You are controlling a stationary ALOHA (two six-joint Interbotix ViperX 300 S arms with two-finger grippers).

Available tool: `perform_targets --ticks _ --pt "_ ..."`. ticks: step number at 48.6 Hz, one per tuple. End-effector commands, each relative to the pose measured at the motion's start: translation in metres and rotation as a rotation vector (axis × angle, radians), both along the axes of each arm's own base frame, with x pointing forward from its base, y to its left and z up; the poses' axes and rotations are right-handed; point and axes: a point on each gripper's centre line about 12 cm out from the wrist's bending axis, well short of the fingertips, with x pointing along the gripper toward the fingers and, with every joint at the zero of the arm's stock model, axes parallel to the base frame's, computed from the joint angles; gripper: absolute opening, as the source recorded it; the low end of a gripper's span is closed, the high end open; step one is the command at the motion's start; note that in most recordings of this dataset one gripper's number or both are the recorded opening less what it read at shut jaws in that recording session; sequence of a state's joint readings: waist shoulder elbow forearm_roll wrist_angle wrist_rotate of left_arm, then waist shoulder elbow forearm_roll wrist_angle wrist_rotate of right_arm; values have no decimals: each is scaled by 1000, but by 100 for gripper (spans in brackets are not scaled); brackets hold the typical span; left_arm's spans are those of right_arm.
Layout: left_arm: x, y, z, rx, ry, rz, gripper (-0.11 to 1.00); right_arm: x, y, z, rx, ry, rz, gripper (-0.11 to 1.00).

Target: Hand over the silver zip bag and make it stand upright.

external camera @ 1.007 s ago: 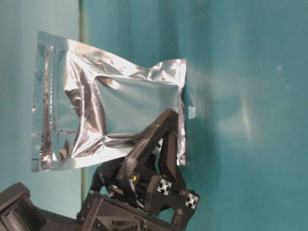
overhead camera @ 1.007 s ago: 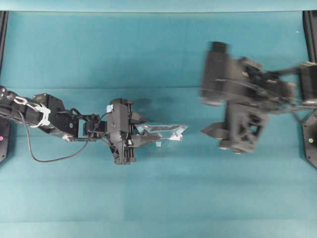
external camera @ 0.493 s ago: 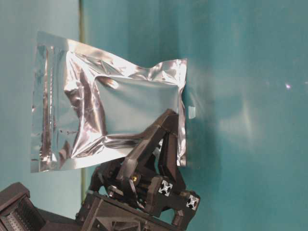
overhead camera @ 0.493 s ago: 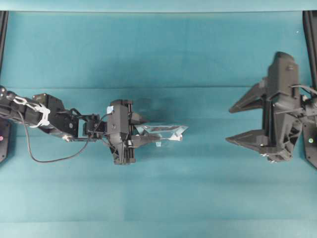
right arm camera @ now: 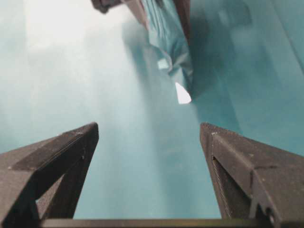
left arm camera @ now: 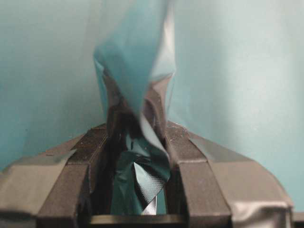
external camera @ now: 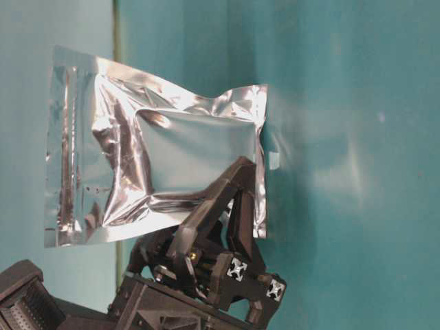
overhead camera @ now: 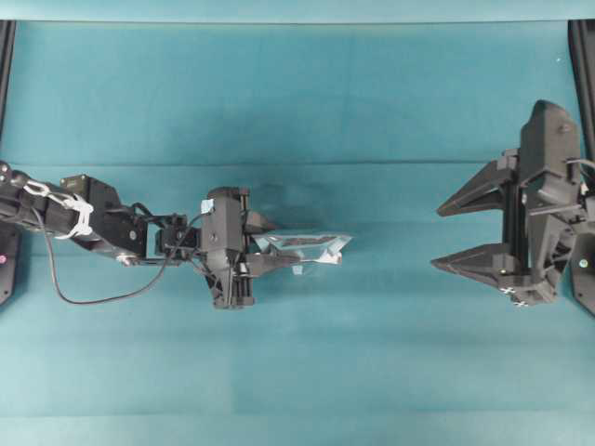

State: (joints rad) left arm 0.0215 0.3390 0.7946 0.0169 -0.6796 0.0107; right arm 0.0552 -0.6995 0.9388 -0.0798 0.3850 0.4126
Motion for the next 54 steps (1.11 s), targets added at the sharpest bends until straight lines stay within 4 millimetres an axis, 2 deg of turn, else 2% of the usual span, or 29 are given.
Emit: perform_targets --ticks 1,54 --pt "1 -5 3 3 -9 -16 29 0 0 8 10 -35 -3 91" --pt "1 -6 4 1 -9 -17 29 -10 0 7 7 -49 1 89"
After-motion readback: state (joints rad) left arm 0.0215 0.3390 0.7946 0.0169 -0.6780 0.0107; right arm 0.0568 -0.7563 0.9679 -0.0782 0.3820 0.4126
